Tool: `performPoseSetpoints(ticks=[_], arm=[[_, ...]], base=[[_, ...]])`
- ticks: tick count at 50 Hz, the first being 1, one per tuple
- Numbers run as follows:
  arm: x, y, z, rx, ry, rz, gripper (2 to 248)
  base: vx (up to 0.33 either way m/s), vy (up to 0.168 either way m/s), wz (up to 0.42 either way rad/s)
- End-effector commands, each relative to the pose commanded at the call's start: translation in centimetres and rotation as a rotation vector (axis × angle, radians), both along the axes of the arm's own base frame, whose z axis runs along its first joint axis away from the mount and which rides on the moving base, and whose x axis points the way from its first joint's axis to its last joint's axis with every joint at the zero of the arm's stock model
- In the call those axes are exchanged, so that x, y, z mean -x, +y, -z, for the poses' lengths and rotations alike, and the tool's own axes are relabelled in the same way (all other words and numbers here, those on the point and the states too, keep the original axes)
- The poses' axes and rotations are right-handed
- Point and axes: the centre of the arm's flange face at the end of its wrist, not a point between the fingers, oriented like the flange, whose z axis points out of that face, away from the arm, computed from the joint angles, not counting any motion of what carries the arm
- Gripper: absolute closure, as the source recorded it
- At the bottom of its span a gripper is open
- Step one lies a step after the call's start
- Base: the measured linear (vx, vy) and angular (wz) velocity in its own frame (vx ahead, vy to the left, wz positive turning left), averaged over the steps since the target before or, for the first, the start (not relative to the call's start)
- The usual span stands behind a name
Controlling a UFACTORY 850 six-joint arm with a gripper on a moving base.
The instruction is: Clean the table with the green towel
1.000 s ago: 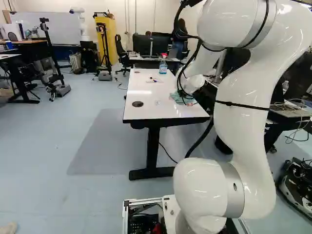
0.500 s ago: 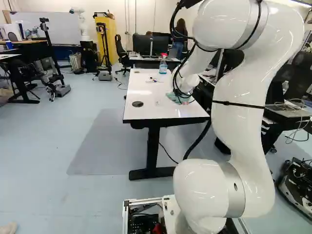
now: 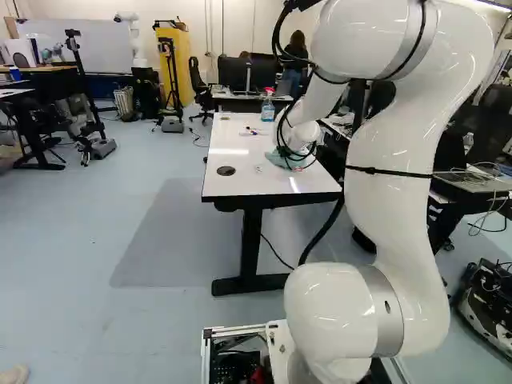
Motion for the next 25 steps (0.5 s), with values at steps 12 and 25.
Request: performPoseSetpoints(ticks=[12, 25], arm=[[2.3, 0.0, -0.2, -0.002, 0.013, 0.005, 220], [4.7, -0.2, -0.3, -0.003, 0.024, 0.016, 220]], base=[[0.0, 0.0, 0.0], [0.0, 0.0, 0.0]])
